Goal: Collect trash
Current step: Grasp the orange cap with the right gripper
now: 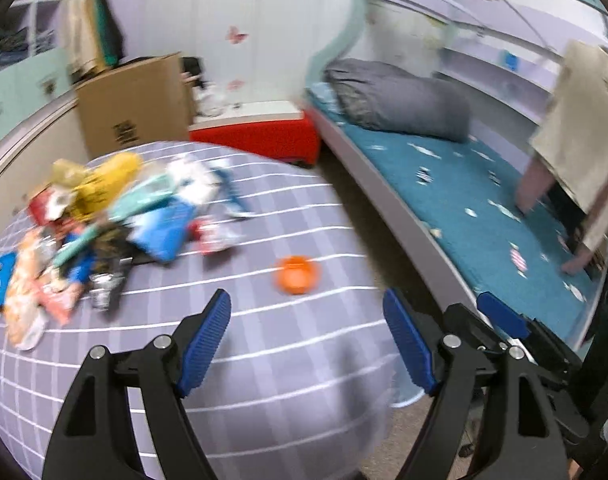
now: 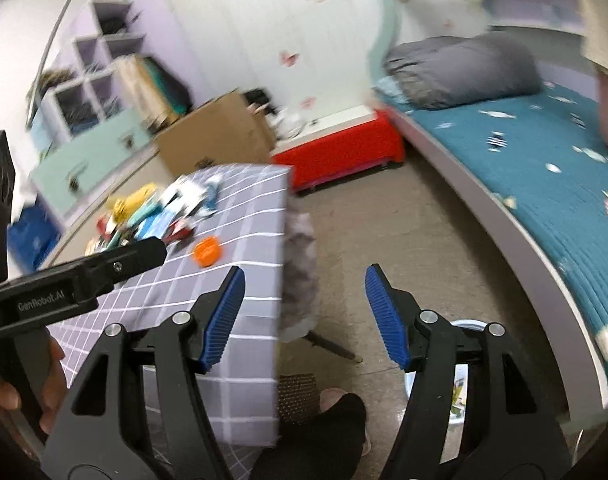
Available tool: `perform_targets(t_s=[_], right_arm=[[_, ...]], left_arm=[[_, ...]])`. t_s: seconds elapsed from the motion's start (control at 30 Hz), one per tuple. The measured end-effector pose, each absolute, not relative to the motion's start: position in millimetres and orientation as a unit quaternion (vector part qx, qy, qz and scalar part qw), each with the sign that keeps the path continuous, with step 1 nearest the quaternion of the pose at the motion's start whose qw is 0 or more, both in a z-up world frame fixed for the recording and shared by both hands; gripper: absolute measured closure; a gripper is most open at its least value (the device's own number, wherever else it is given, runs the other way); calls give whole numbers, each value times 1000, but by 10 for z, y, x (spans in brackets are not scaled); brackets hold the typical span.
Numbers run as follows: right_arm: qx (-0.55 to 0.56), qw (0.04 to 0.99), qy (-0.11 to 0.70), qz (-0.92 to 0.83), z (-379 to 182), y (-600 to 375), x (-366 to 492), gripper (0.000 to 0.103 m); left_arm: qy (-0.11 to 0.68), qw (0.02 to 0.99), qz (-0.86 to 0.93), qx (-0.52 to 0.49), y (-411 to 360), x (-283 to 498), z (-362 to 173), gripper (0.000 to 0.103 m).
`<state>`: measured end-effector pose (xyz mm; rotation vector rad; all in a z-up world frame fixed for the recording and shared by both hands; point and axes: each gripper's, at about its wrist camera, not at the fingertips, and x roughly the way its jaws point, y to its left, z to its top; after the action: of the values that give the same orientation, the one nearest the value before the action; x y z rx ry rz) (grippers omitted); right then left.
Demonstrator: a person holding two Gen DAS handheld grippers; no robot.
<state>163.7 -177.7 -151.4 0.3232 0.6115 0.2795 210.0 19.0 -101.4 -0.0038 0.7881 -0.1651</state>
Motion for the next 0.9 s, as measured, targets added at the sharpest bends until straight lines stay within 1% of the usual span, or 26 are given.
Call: perform_targets(t_s=[0.17,0.3,0.43,0.5,0.53,0.57,0.7,0.9], right_arm=[[112,924,318,180,-1540,-1246,1964,41],[81,923,321,196,-1515,-975,2126,42],[47,918,334,208,-1562,-814,2299,45],[30,917,336,213,-1570,-789,2342,51],[23,917,337,214,-1575,-770,2357,60],[12,916,337,217,-1578,-753,2388,72],[-4,916,328,231,-1603,-771,2444,73],[65,915,321,237,-1643,-1048,2543,73]], left_arm=[[390,920,-32,-22,707,2189,-1084,26],[393,919,-14,-23,891,2232,-1135,26],[398,917,-11,-22,965,2297,-1167,26],[397,917,-14,-22,973,2347,-1175,26],[397,918,-14,-19,965,2382,-1178,26],[397,918,-14,-16,933,2406,-1182,26],[396,918,-19,6,798,2551,-1199,26],[398,915,-33,59,578,2792,-1148,26]])
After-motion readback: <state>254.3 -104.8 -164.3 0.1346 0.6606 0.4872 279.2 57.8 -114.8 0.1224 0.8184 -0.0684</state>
